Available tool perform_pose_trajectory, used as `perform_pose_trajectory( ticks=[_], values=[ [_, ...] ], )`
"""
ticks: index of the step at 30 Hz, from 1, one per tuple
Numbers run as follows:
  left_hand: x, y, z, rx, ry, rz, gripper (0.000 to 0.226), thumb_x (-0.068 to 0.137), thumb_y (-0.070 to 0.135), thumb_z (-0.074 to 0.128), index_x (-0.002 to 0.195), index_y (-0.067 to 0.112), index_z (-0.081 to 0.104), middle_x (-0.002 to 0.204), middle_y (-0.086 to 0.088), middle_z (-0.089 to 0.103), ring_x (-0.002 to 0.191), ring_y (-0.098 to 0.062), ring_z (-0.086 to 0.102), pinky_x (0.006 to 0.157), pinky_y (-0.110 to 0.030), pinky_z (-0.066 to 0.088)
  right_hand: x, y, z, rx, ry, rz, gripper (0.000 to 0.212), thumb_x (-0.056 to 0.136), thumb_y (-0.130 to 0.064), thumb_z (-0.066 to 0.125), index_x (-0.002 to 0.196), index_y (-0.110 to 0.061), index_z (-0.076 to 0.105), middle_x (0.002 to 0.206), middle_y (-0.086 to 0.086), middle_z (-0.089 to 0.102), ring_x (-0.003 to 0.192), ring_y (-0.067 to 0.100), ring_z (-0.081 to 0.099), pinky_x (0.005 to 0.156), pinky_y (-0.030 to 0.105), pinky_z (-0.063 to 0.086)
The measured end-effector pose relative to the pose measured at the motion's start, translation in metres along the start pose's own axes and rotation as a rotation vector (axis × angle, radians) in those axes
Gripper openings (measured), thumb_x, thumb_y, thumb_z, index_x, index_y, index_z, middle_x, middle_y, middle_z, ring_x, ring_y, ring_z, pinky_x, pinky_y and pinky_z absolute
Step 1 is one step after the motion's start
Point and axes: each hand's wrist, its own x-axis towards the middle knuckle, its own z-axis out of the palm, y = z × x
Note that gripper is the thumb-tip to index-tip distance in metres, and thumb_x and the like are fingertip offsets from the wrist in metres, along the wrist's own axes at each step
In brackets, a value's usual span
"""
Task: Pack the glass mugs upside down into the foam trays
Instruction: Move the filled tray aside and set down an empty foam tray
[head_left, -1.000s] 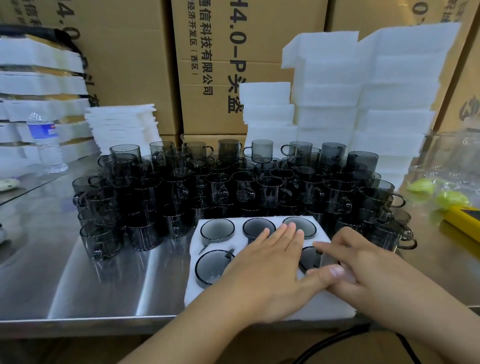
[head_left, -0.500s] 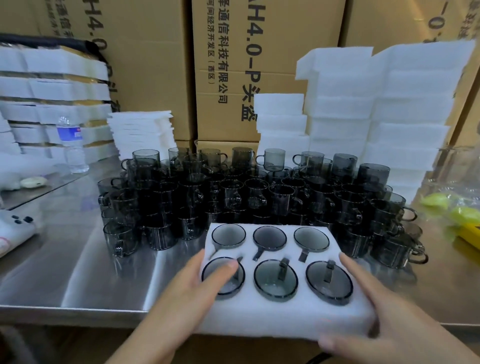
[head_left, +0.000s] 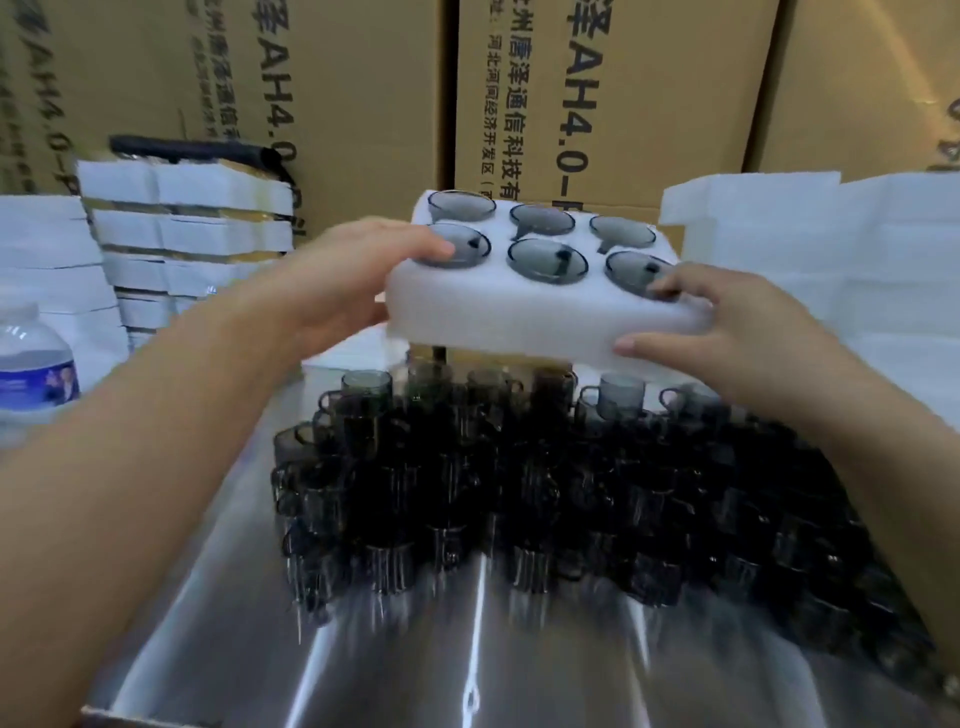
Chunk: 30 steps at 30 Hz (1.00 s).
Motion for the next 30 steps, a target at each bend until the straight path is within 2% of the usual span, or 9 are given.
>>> perform_pose_trajectory(
  ticks=[4, 9, 12, 16, 19, 22, 26, 28, 30],
  values=[
    [0.078, -0.003, -0.03, 0.169, 0.066, -0.118, 0.024, 0.086, 0.036, 0.061, 0.108, 0.027, 0.062, 0.1, 0.009, 0.065, 0.092, -0.008, 0.059, 0.088, -0.028, 0.046, 0.089, 0.013, 0.039, 0.03, 0.029, -0.033, 0.029, 0.074, -0.04, 0.076, 0.091, -0.027, 0.055, 0.08, -0.02, 0.046, 0.068, 0.003, 0.042, 0.054, 0.019, 0.029],
    [0.167, -0.038, -0.041, 0.304, 0.172, -0.222, 0.016, 0.089, 0.031, 0.064, 0.095, 0.017, 0.058, 0.088, 0.003, 0.064, 0.072, -0.009, 0.06, 0.058, -0.024, 0.049, 0.184, 0.03, 0.095, -0.038, -0.049, -0.065, 0.031, 0.073, -0.04, 0.078, 0.086, -0.02, 0.057, 0.079, -0.01, 0.049, 0.071, 0.009, 0.043, 0.055, 0.024, 0.028],
    [0.214, -0.069, -0.045, 0.349, 0.161, -0.23, 0.008, 0.093, 0.022, 0.061, 0.099, 0.019, 0.057, 0.095, 0.0, 0.061, 0.074, -0.011, 0.06, 0.057, -0.025, 0.05, 0.224, 0.052, 0.13, -0.132, -0.097, -0.076, 0.033, 0.073, -0.043, 0.078, 0.08, -0.02, 0.055, 0.076, -0.008, 0.047, 0.078, 0.016, 0.045, 0.055, 0.023, 0.029],
    [0.258, -0.112, -0.056, 0.339, 0.055, -0.196, 0.022, 0.095, 0.015, 0.051, 0.115, 0.018, 0.06, 0.107, -0.001, 0.058, 0.086, -0.014, 0.06, 0.065, -0.025, 0.051, 0.263, 0.086, 0.174, -0.318, -0.258, -0.01, 0.047, 0.073, -0.053, 0.073, 0.06, -0.017, 0.045, 0.059, 0.001, 0.054, 0.059, 0.022, 0.062, 0.053, 0.028, 0.038],
    [0.273, -0.145, -0.06, 0.349, -0.077, -0.149, 0.033, 0.093, 0.006, 0.05, 0.121, 0.023, 0.058, 0.117, 0.004, 0.056, 0.099, -0.01, 0.059, 0.073, -0.026, 0.053, 0.279, 0.11, 0.206, -0.365, -0.388, 0.062, 0.044, 0.074, -0.051, 0.074, 0.065, -0.016, 0.049, 0.062, 0.005, 0.06, 0.053, 0.019, 0.068, 0.049, 0.029, 0.045],
    [0.281, -0.163, -0.068, 0.502, -0.061, -0.096, 0.036, 0.092, 0.013, 0.052, 0.125, 0.028, 0.056, 0.117, 0.004, 0.057, 0.106, -0.008, 0.057, 0.071, -0.023, 0.05, 0.283, 0.13, 0.235, -0.327, -0.504, 0.136, 0.041, 0.075, -0.041, 0.077, 0.07, -0.014, 0.046, 0.067, 0.005, 0.053, 0.057, 0.023, 0.067, 0.047, 0.027, 0.049],
    [0.283, -0.174, -0.08, 0.681, -0.164, -0.229, 0.023, 0.094, 0.016, 0.054, 0.11, 0.03, 0.061, 0.104, 0.009, 0.063, 0.095, -0.003, 0.06, 0.067, -0.022, 0.051, 0.284, 0.135, 0.26, -0.354, -0.656, 0.157, 0.044, 0.079, -0.029, 0.077, 0.064, -0.016, 0.038, 0.066, 0.003, 0.041, 0.056, 0.022, 0.053, 0.042, 0.024, 0.046],
    [0.279, -0.173, -0.082, 0.774, -0.248, -0.302, 0.02, 0.093, 0.017, 0.055, 0.103, 0.034, 0.062, 0.102, 0.01, 0.065, 0.094, -0.001, 0.061, 0.068, -0.021, 0.051, 0.283, 0.134, 0.264, -0.434, -0.773, 0.189, 0.045, 0.084, -0.024, 0.072, 0.062, -0.017, 0.033, 0.067, 0.003, 0.038, 0.059, 0.02, 0.049, 0.047, 0.025, 0.046],
    [0.277, -0.169, -0.08, 0.828, -0.3, -0.335, 0.02, 0.094, 0.018, 0.053, 0.104, 0.033, 0.06, 0.104, 0.011, 0.065, 0.094, -0.002, 0.062, 0.07, -0.022, 0.052, 0.279, 0.135, 0.261, -0.507, -0.872, 0.202, 0.025, 0.088, -0.022, 0.066, 0.073, -0.013, 0.05, 0.077, 0.003, 0.045, 0.069, 0.019, 0.052, 0.06, 0.026, 0.051]
  ],
)
